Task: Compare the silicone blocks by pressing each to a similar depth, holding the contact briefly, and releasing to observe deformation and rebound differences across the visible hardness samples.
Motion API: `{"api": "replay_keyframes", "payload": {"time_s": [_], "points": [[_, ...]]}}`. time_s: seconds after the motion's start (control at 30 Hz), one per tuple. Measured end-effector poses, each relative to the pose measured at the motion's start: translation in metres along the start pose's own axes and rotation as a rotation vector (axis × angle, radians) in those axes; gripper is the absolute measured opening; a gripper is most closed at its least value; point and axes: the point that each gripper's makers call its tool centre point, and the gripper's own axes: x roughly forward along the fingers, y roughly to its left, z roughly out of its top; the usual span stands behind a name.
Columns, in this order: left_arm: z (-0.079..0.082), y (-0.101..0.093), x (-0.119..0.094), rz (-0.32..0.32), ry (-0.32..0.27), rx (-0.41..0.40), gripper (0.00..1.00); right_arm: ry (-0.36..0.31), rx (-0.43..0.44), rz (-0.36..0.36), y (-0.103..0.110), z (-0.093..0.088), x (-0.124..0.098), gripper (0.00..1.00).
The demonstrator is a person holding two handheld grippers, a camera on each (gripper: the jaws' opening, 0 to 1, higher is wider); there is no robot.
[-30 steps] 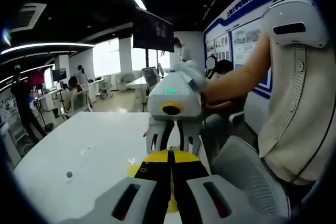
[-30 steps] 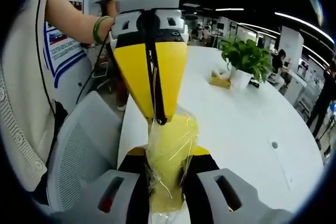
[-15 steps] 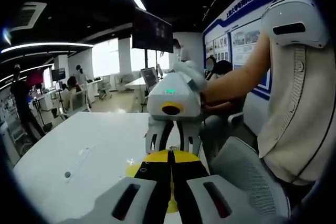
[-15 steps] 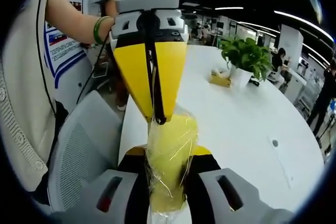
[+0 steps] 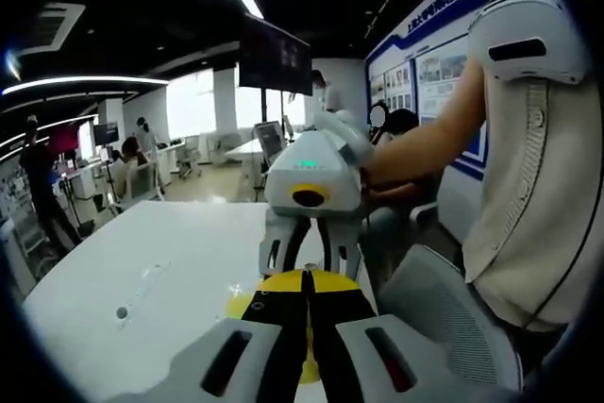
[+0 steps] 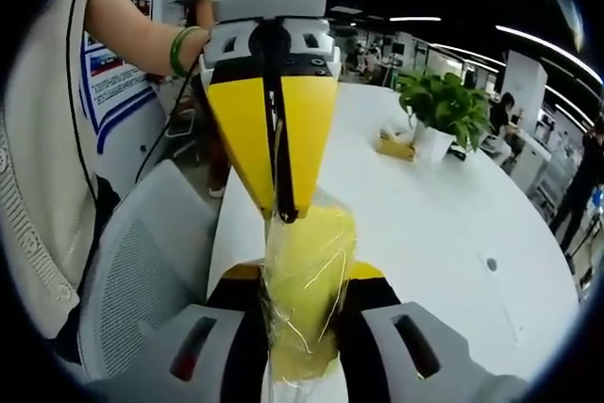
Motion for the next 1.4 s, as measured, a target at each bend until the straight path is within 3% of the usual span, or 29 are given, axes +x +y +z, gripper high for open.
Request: {"api": "replay_keyframes", "payload": {"time_s": [0.63,0.93,1.23,1.4], "points": [[-0.003,0.002,-0.003,0.014,0.001,-0.008,0.00,-0.011,-0.045,-0.019,-0.003,0.002,0.005,0.26],[-0.005,0.004,-0.002,0.023,-0.005,-0.054,0.00,-0.011,-0.040,-0.029,-0.003,0.000,0.005,0.29],[-0.006,0.011,-0.002,0.052,-0.029,-0.108,0.00,-0.032,-0.015,-0.056,-0.004,0.000,0.002,0.37],[-0.006,0.014,-0.003,0.067,-0.056,-0.144,0.00,-0.073,0.026,-0.119,-0.010,-0.001,-0.004,0.45]]}}
